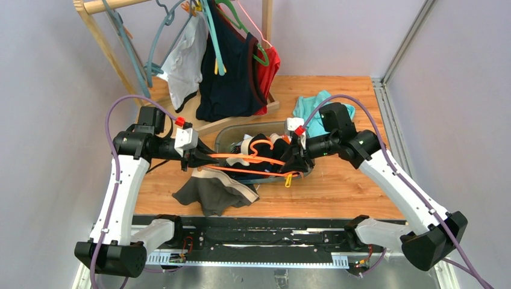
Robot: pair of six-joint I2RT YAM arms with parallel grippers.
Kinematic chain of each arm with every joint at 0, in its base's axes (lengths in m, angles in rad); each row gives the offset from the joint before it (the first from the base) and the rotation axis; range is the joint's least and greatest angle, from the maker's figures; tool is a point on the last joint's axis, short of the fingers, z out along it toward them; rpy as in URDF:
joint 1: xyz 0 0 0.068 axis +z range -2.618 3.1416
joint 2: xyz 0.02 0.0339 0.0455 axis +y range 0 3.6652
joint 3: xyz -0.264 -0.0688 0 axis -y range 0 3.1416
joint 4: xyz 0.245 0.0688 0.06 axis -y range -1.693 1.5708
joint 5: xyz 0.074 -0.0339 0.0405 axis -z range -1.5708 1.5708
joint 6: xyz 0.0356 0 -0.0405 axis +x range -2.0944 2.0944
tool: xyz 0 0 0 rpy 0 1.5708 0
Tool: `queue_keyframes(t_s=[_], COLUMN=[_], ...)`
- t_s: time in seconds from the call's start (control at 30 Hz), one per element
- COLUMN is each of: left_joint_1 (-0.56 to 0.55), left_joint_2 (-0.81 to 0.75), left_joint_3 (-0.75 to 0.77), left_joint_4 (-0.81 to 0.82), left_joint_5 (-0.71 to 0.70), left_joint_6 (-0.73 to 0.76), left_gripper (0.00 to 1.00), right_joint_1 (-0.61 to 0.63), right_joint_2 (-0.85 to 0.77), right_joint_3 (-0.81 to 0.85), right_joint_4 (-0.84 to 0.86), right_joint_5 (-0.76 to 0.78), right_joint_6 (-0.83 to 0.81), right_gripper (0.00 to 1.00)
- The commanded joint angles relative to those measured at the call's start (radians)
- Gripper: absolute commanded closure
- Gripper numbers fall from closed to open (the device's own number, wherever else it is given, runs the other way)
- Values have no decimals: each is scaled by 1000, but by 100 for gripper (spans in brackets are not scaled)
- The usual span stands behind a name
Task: Remove the underwear clipped to the hanger
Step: Remove the underwear from the hanger.
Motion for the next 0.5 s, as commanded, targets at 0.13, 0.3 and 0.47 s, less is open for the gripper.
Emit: queue_keyframes(t_s=[0.13, 0.3, 0.47], left_joint_1=[-6, -4, -4], left_joint_2=[-6, -6, -23], left_joint_3=[23, 25, 24], left_joint_4=[2, 5, 6], left_joint_5=[16, -6, -38], left_joint_6=[-8, -2, 4], left_gripper=[100, 97, 69], right_joint_1=[26, 24, 9], right_joint_2=[3, -32, -80], right_joint_3=[-33, -47, -56], right_joint_4=[123, 136, 100], right_joint_5=[-5, 50, 74], right_joint_6=[54, 40, -3], right_gripper=[78, 99, 100])
